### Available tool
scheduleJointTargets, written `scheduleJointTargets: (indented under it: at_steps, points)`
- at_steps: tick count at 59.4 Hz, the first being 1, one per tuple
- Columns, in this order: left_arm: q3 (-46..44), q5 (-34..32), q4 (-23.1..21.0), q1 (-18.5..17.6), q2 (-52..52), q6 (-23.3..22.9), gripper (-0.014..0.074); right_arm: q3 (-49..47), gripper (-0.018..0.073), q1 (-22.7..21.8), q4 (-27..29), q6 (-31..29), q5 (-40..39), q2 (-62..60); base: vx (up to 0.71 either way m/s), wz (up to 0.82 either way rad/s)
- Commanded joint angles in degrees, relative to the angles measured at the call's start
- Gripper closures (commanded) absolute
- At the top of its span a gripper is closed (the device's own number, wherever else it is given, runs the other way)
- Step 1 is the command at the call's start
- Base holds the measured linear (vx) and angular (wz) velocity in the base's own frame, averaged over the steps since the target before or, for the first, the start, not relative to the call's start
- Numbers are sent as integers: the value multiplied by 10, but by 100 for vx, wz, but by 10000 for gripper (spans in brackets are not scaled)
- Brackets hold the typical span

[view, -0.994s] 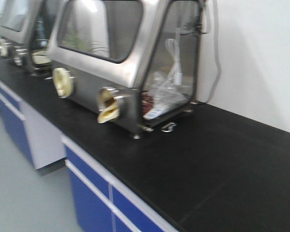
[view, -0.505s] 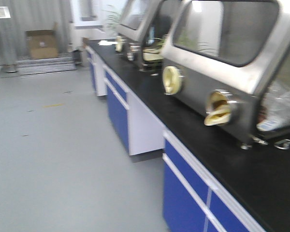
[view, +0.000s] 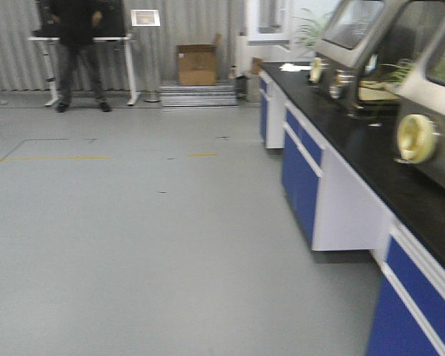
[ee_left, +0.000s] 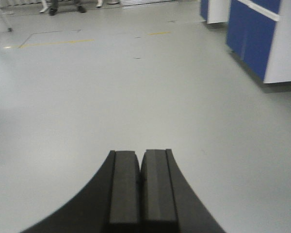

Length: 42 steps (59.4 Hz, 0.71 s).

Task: Pick beaker and place in left cabinet
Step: 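Drive the base away from the bench holding the beaker in the right gripper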

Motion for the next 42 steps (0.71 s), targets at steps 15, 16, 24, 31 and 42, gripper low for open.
scheduleJointTargets:
  at_steps: [15,16,24,31,42]
  points:
    - [-9,-43,2,-3,-6,-2,593,-19,564,-2,-4,-2,-16,-1,21,48]
    - [-9,-43,2,-3,-6,-2,593,-19,564,-2,-4,-2,-16,-1,27,40]
    - [-9,-43,2,-3,-6,-2,593,-19,564,-2,-4,-2,-16,-1,30,33]
    - [-9,-43,2,-3,-6,-2,593,-19,564,-2,-4,-2,-16,-1,36,18]
    - [-9,-43,2,-3,-6,-2,593,-19,564,-2,-4,-2,-16,-1,42,1]
